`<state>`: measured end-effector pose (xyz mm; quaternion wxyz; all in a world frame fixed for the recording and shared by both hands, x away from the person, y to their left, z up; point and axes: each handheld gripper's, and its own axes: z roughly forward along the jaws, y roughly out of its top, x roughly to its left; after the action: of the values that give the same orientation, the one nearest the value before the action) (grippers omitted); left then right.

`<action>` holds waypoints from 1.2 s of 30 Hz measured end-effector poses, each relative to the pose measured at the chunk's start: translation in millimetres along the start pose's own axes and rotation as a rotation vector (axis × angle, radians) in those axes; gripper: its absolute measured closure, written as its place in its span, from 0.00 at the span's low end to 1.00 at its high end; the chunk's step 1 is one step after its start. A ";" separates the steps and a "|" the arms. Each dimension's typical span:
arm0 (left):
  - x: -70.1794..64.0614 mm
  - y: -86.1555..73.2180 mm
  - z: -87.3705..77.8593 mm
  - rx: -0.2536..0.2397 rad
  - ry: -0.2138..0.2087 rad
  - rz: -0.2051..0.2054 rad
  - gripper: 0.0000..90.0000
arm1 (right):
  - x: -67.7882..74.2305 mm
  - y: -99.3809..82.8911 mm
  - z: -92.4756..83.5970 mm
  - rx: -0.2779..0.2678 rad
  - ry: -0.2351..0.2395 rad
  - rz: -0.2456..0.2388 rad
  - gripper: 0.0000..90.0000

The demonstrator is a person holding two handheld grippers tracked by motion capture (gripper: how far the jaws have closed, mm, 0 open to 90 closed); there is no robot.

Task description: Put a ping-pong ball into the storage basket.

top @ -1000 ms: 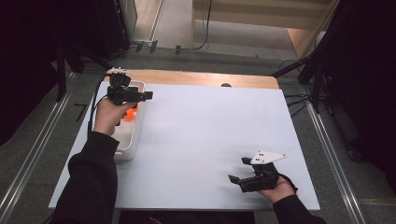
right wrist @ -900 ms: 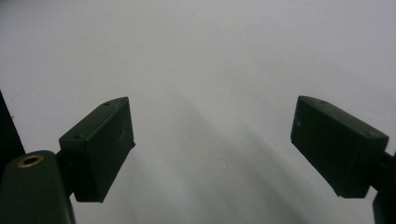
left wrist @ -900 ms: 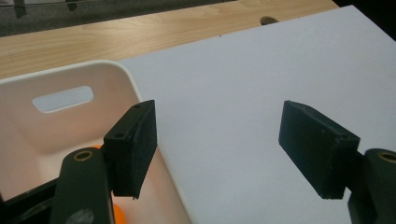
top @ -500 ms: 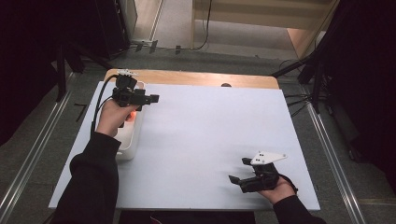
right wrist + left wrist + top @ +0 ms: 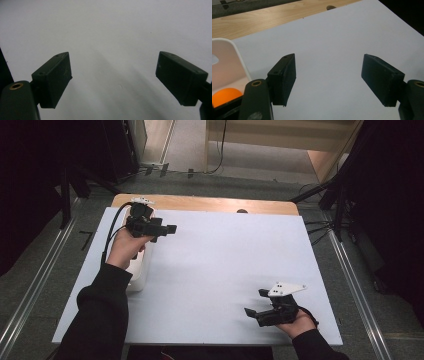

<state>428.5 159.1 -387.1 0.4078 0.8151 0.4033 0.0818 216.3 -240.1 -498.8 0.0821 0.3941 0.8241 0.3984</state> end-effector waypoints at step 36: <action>-38.5 -24.1 -7.6 0.025 -0.126 0.038 0.31 | -1.3 -0.9 -0.9 0.000 -0.017 0.013 0.13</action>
<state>385.3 144.0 -392.3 0.4206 0.8311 0.3622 0.0333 216.3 -241.9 -499.2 0.0866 0.4030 0.8207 0.3956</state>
